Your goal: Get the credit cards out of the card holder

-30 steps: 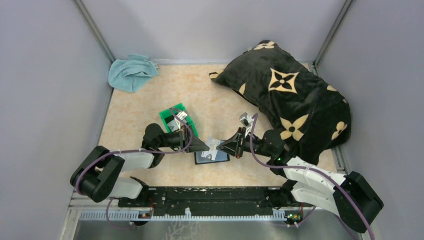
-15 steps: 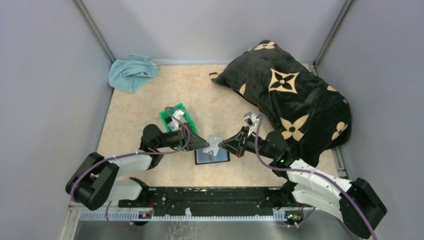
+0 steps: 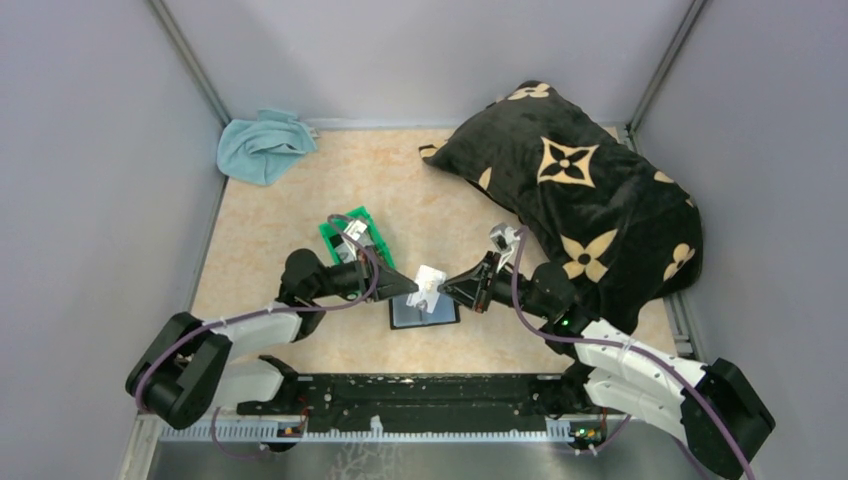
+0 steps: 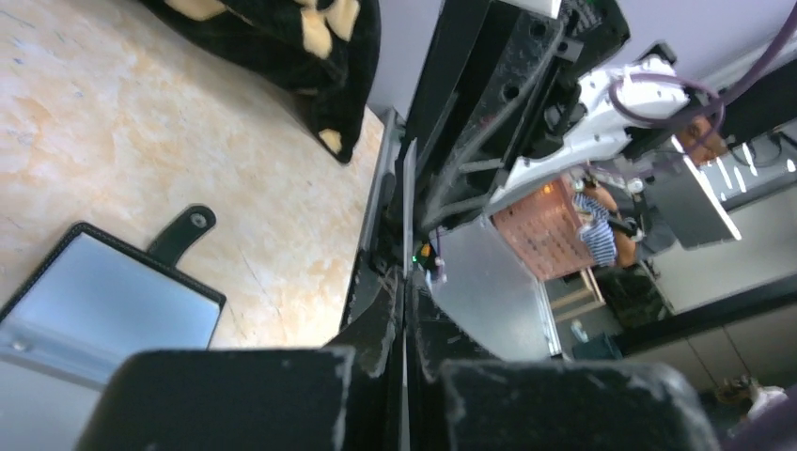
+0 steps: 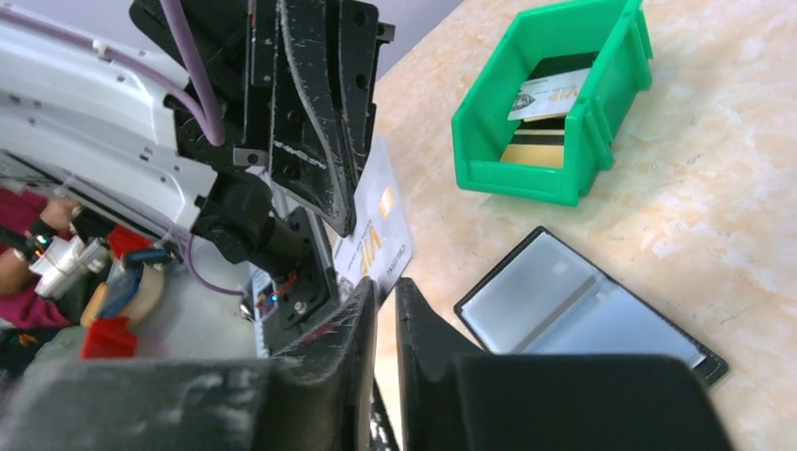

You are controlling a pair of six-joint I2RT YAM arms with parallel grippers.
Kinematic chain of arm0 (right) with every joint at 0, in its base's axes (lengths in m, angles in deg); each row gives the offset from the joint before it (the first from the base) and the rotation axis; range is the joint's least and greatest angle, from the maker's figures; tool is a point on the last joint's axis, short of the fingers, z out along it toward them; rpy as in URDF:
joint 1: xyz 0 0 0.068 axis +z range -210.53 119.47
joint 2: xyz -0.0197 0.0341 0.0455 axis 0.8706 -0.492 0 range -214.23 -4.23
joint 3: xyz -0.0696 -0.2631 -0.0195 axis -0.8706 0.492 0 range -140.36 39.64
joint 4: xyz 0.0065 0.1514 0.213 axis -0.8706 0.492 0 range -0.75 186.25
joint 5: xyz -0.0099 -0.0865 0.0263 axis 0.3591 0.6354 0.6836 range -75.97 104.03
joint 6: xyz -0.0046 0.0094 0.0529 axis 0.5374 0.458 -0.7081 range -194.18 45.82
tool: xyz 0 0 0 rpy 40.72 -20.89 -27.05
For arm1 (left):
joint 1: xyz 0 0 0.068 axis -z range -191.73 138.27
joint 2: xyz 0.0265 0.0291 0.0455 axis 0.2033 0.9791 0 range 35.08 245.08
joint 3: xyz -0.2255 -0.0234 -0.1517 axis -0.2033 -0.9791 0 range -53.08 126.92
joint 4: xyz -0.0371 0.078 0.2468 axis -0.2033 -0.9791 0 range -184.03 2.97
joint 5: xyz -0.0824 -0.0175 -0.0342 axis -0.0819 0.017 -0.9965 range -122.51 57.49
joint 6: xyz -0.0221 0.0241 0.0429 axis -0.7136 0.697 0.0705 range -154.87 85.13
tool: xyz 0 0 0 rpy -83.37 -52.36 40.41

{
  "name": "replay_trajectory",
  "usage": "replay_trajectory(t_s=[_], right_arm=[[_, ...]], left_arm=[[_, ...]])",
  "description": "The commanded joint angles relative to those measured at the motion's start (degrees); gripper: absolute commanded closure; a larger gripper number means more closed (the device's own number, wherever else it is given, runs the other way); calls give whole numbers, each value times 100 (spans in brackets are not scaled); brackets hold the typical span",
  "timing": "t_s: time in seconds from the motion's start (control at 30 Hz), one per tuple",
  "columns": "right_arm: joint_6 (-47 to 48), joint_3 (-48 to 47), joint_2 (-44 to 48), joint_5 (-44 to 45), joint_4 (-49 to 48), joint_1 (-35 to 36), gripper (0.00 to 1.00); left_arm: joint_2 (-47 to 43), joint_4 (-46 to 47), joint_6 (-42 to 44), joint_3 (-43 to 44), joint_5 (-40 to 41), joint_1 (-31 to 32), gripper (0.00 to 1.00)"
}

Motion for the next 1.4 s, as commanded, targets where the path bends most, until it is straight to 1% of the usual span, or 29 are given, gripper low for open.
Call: replay_trajectory(t_s=[0.0,0.03,0.1,0.17,0.2,0.3,0.37,0.43,0.53,0.6,0.63,0.67,0.77,0.83,0.97,1.07,1.13,1.27,1.3,1.37], right_arm=[[149,-135,65,295,137,47,72],[159,-179,113,387,280,47,65],[293,-276,233,546,665,47,56],[447,-358,338,693,1004,39,54],[525,-398,355,780,1125,40,54],[718,-509,270,827,1300,2,54],[784,-576,131,756,1303,-5,54],[814,-609,0,672,1281,-12,54],[848,-610,-126,593,1256,-14,54],[879,-580,-161,586,1280,-16,54],[882,-556,-163,587,1291,-14,54],[889,-531,-155,582,1300,-14,54],[861,-369,-40,615,1289,-27,54],[832,-243,33,673,1252,-24,55],[791,-102,108,729,1209,-32,55],[790,-107,59,670,1186,-46,55],[833,-216,35,536,1164,-45,55],[1114,-766,204,55,1118,-137,57],[1302,-1000,291,8,1280,-164,57],[1766,-1448,348,16,1664,-189,57]], left_arm=[[-397,-1720,877,577,211,-46,100],[-526,-2597,1260,866,335,-48,100],[-827,-4439,2003,1521,819,-49,100],[-1016,-5926,2708,2198,1496,-58,100],[-1046,-6522,2937,2489,1848,-82,100],[-969,-7735,3243,3195,2748,-262,100],[-879,-8188,3175,3387,3085,-464,100],[-892,-8391,2769,3374,3587,-642,100],[-1109,-8177,2031,3043,4045,-779,100],[-1311,-7664,1642,2701,4016,-787,100],[-1355,-7507,1588,2624,4025,-793,100],[-1323,-7562,1614,2644,4090,-799,100],[-1054,-8253,1681,3000,4647,-819,100],[-954,-8468,1645,3077,4804,-881,100],[-965,-8152,1999,2951,4224,-955,100],[-864,-8157,2668,3250,3417,-996,100],[-572,-8502,3209,3695,2755,-1003,100],[223,-9631,4299,4620,1338,-1004,100],[343,-9835,4607,4724,990,-1002,100],[387,-9792,4940,4734,311,-996,100]])
